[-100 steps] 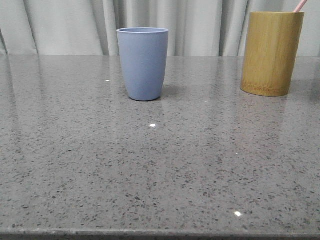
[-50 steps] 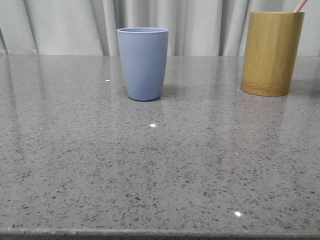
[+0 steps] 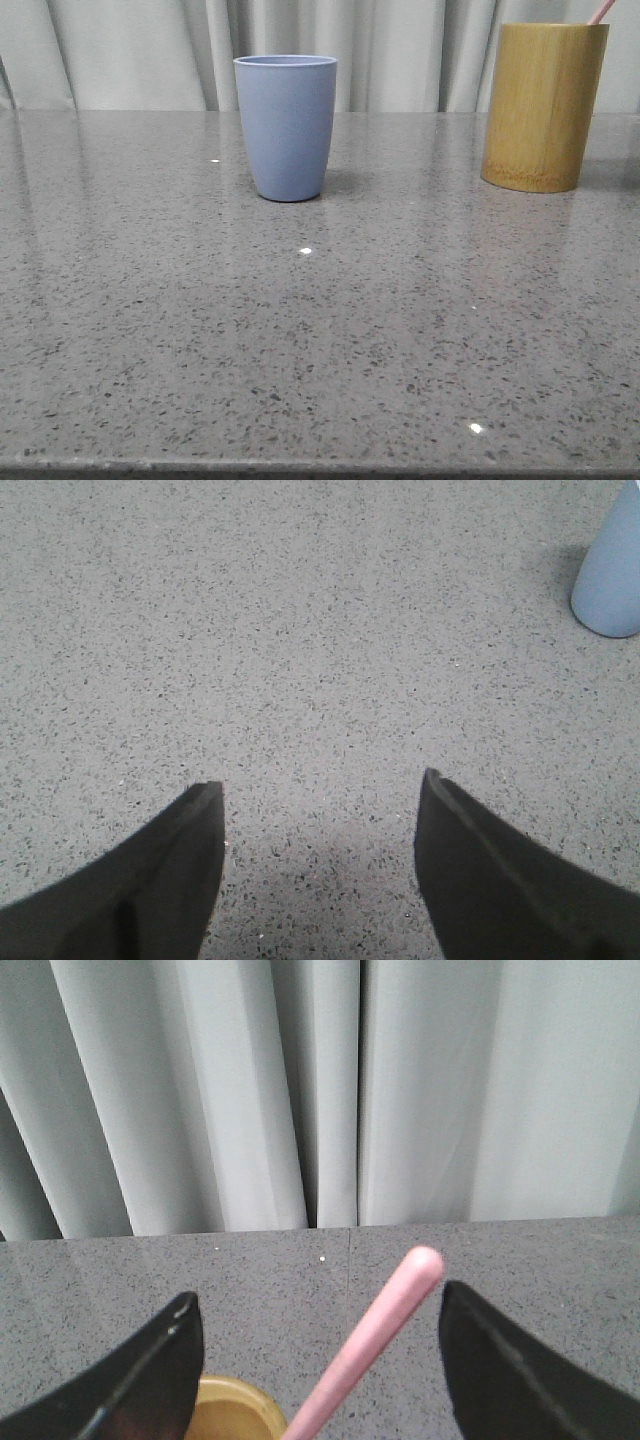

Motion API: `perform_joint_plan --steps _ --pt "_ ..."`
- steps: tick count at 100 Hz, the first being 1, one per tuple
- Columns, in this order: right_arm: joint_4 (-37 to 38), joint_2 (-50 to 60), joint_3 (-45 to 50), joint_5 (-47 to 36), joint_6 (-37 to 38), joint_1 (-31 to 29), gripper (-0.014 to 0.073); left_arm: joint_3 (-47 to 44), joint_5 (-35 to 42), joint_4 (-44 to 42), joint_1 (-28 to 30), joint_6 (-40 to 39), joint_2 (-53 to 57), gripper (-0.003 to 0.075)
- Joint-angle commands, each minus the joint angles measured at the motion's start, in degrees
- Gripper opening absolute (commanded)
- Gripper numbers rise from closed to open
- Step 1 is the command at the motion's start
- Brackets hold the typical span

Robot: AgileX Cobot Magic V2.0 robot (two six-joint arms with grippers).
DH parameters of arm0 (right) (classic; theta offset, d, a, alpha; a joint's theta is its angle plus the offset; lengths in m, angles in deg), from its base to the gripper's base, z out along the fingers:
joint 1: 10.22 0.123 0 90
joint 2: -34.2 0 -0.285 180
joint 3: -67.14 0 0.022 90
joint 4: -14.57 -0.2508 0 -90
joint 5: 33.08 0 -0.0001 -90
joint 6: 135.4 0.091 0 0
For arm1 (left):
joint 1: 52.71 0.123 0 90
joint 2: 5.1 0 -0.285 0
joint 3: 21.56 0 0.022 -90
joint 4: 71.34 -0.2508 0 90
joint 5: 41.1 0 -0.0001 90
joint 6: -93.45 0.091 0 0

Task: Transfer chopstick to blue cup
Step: 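Close the right gripper on the pink chopstick's top end, then lift the pink chopstick out of the bamboo cup with the right gripper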

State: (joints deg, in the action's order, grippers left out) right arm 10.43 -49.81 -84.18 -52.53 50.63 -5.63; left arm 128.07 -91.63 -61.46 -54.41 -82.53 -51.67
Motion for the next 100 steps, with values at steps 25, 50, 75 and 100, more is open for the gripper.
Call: perform_joint_plan --steps 25,50,75,100 --pt "-0.4 0.4 -1.6 -8.1 0.0 -0.1 0.0508 1.4 3.9 0.8 0.1 -0.4 0.0 0.0411" --pt "-0.9 -1.4 -1.6 -11.2 0.0 -0.1 0.0508 1.4 3.9 0.8 0.1 -0.4 0.0 0.0411" --pt "-1.0 -1.4 -1.6 -10.8 0.0 -0.1 0.0439 1.4 3.9 0.8 0.1 -0.4 0.0 0.0411" --pt "-1.0 -1.4 -1.6 -10.5 0.0 -0.1 0.0278 1.4 3.9 0.9 0.1 -0.4 0.0 0.0411"
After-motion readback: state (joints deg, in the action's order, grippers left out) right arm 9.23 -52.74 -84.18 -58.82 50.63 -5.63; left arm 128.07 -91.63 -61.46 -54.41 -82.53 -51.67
